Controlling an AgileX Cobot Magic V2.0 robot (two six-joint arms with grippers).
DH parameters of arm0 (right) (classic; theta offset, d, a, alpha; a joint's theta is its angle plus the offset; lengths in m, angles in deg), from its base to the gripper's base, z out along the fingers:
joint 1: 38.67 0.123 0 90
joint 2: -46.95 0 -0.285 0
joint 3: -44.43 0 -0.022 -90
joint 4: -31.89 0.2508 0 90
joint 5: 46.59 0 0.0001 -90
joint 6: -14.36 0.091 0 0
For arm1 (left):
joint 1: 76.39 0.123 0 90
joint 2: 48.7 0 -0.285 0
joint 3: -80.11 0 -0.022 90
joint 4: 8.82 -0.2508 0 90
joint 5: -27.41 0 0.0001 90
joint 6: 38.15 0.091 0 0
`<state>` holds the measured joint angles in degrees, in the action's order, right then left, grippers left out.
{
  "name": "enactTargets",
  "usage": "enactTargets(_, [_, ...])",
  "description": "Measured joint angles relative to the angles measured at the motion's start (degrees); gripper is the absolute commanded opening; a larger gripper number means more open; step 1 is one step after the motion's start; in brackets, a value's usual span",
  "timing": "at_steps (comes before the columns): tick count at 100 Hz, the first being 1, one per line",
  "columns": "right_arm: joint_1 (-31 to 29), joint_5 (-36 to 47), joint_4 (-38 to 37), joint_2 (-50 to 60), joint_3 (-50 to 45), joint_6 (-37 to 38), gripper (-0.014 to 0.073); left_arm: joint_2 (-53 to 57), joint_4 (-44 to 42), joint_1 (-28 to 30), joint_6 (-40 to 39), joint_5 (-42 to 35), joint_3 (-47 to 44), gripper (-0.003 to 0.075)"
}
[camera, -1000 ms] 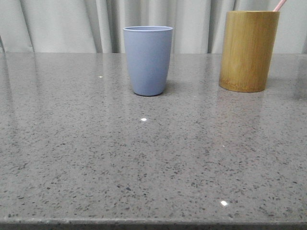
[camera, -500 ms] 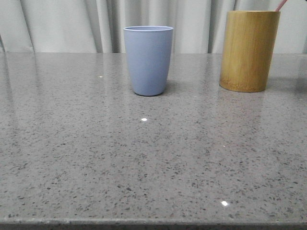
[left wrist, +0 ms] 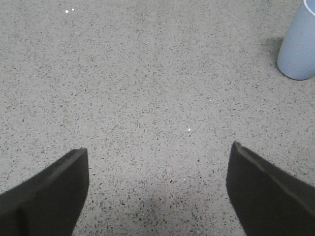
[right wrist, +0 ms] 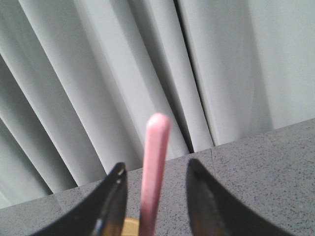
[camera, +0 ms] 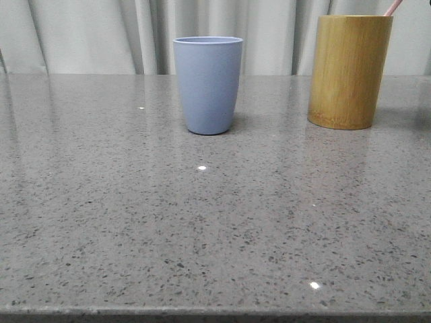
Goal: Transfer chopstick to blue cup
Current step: 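Grasp the pink stick in the bamboo cup with the right gripper, then lift the pink stick out of the bamboo cup with the right gripper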
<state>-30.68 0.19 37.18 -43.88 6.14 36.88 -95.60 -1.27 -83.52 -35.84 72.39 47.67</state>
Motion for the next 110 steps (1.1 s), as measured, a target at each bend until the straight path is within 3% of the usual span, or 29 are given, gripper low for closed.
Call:
enactTargets(24, [0.00,1.65,-3.63,0.00,0.00,0.16,-0.0074,0.00,0.00,0.00,-0.02,0.23,0.00,0.0557])
enactTargets(73, [0.00,0.01,-5.29,3.69,1.02,0.16,-0.0058,0.00,0.00,0.22,-0.02,0.35,0.00,0.0557])
enactTargets(110, [0.00,-25.66,-11.00,15.43,16.84,-0.04,-0.0058,0.00,0.00,0.22,-0.02,0.44,0.00,0.0557])
